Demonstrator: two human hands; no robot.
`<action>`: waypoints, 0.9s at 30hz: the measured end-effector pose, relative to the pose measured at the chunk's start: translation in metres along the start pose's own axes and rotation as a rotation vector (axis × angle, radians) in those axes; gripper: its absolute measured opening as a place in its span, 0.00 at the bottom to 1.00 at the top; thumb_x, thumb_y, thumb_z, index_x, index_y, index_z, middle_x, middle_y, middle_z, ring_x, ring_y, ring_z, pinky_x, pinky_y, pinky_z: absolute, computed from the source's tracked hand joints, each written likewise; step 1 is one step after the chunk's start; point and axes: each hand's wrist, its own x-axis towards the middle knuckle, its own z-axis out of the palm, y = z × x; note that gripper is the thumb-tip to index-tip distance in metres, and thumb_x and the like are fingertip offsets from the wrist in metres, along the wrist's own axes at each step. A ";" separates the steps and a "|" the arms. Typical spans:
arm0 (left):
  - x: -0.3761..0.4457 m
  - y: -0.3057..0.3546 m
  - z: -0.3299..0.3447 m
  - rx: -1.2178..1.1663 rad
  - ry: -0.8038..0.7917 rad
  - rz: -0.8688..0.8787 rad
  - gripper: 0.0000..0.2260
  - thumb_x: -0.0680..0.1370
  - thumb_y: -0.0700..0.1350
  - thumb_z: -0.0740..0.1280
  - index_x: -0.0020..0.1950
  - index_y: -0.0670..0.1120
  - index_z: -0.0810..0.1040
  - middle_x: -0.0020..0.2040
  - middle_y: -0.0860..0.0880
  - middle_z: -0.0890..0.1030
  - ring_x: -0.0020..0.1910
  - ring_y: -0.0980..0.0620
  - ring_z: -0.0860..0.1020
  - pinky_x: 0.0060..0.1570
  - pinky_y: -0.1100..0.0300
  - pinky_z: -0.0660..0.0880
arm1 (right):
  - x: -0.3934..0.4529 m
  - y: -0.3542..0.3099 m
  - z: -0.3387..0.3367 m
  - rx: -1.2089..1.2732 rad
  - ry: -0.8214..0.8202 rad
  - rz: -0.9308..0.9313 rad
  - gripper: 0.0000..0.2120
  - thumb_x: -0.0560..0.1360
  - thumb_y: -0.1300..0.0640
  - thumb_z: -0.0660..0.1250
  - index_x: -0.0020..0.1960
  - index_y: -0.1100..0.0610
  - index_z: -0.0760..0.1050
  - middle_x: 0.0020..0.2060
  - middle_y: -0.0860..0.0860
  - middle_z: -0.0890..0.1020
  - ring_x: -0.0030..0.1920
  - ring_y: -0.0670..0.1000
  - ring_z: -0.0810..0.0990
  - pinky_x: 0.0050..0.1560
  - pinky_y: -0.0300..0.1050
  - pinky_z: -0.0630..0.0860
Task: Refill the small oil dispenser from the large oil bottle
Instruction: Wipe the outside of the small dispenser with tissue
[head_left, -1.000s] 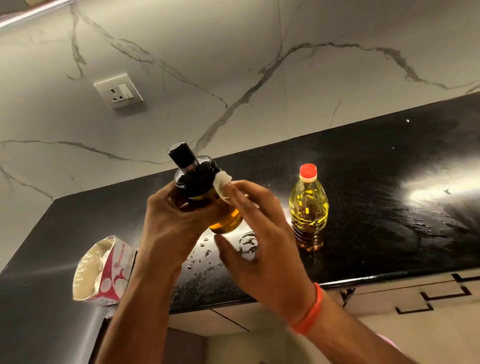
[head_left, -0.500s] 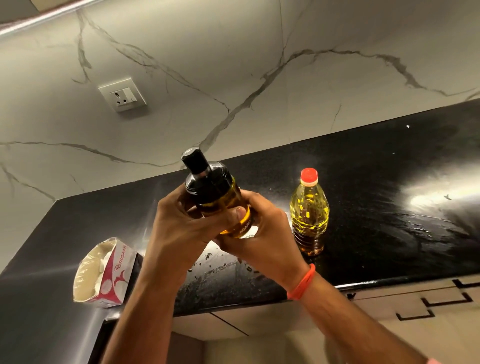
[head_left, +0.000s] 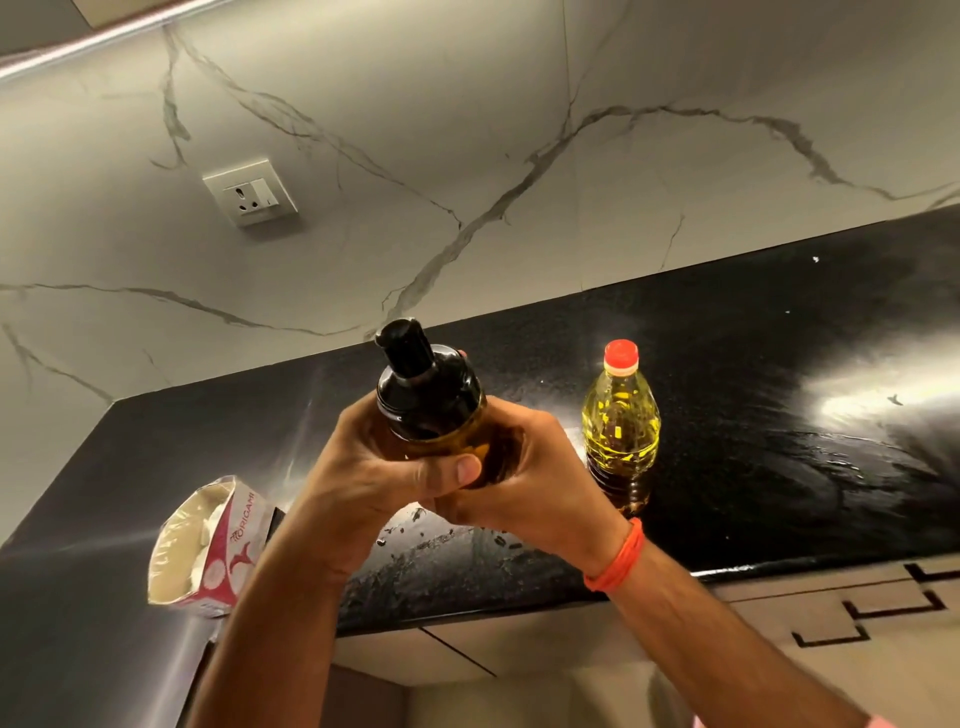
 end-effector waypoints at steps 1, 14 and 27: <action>0.000 -0.002 0.002 -0.022 0.017 0.007 0.29 0.59 0.57 0.85 0.58 0.55 0.84 0.59 0.47 0.85 0.58 0.43 0.84 0.53 0.53 0.82 | -0.001 0.001 0.001 -0.002 0.024 -0.003 0.26 0.67 0.64 0.81 0.62 0.64 0.78 0.54 0.56 0.85 0.55 0.57 0.84 0.56 0.60 0.81; -0.001 -0.015 0.005 -0.153 0.349 -0.023 0.36 0.51 0.62 0.85 0.56 0.52 0.83 0.52 0.46 0.86 0.53 0.41 0.85 0.48 0.49 0.84 | -0.026 -0.009 0.010 -0.326 0.282 -0.162 0.19 0.76 0.58 0.73 0.67 0.55 0.78 0.60 0.48 0.83 0.58 0.47 0.82 0.48 0.47 0.83; -0.010 -0.019 0.012 -0.133 0.300 -0.006 0.38 0.57 0.57 0.85 0.61 0.42 0.79 0.48 0.44 0.85 0.47 0.43 0.84 0.44 0.50 0.81 | 0.004 -0.035 -0.001 -0.309 0.394 -0.226 0.08 0.78 0.62 0.71 0.57 0.60 0.83 0.49 0.51 0.85 0.49 0.47 0.83 0.48 0.46 0.82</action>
